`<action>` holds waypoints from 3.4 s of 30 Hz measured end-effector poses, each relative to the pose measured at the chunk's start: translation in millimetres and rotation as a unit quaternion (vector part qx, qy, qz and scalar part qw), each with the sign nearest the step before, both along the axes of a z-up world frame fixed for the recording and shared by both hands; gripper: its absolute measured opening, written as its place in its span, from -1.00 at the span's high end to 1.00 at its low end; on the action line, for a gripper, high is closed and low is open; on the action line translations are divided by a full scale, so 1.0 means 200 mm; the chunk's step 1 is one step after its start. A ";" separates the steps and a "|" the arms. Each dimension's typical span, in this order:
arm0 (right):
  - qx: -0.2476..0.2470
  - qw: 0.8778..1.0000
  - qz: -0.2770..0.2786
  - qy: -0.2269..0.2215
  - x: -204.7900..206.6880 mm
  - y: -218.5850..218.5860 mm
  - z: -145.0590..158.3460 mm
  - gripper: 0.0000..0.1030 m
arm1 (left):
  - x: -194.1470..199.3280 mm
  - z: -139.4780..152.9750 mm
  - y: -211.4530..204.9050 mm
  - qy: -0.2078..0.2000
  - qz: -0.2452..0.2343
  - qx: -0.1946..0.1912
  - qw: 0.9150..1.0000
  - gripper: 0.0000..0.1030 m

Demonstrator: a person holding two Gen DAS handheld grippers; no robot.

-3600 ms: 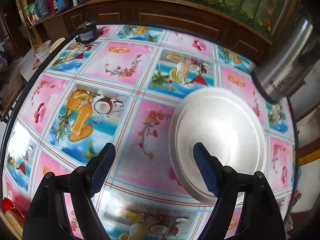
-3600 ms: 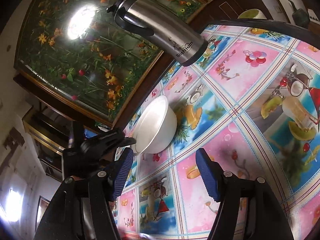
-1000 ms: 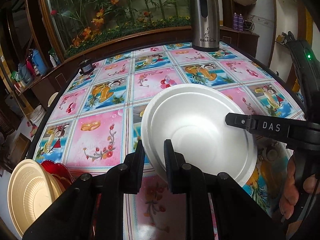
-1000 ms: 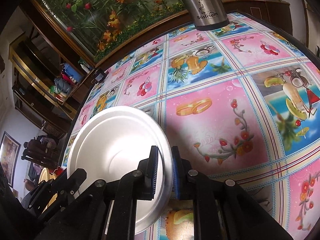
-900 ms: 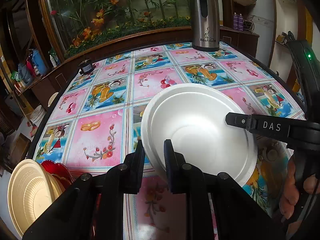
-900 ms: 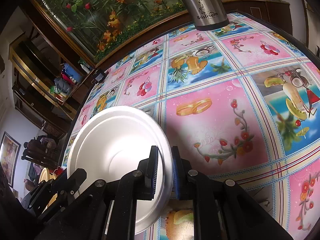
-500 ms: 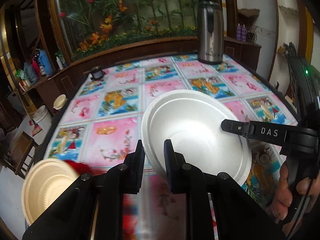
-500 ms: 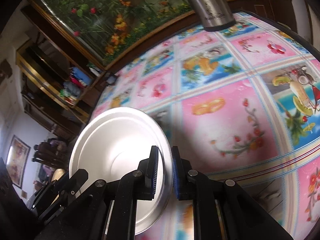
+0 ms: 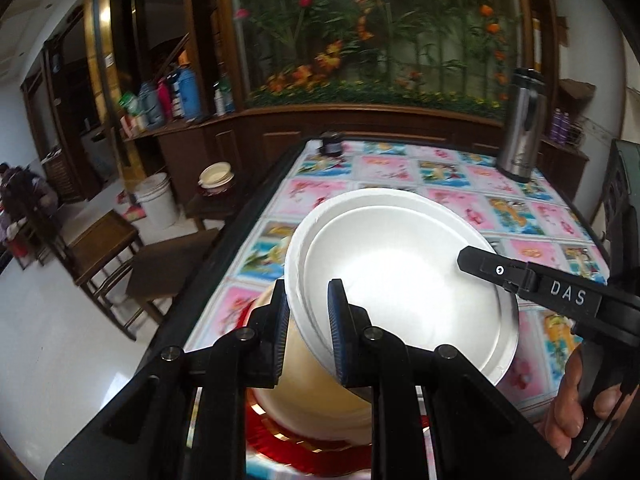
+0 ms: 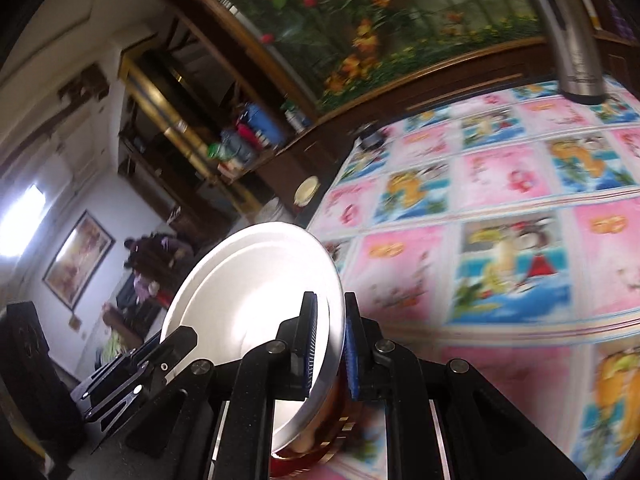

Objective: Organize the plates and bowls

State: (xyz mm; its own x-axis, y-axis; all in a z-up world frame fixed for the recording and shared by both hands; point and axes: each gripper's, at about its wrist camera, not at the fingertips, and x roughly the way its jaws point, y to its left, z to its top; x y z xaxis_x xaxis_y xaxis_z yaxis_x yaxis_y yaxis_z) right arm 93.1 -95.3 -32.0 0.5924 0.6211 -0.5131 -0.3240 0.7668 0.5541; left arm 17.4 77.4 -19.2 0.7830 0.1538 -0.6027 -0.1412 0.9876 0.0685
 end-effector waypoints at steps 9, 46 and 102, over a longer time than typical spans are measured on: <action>-0.095 0.995 0.012 -0.032 -0.11 0.32 -0.09 0.60 | 0.03 -0.16 0.17 0.044 0.028 -0.030 0.998 0.62; -0.063 0.988 -0.120 -0.079 -0.34 -0.49 -0.15 -0.59 | -0.28 0.08 0.25 -0.092 0.028 -0.059 0.994 -0.70; -0.129 0.977 0.038 -0.165 -0.61 0.20 -0.02 -0.67 | -0.34 -0.16 0.23 -0.026 0.099 0.040 0.994 -0.70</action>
State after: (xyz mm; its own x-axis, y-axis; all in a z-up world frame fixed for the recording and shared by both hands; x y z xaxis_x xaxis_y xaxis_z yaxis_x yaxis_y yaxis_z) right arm -28.7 -55.7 -36.3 0.7092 0.5447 -0.4475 -0.5139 0.8340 0.2009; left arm -50.3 124.0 -50.9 0.7625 0.3534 -0.5419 -0.3369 0.9320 0.1338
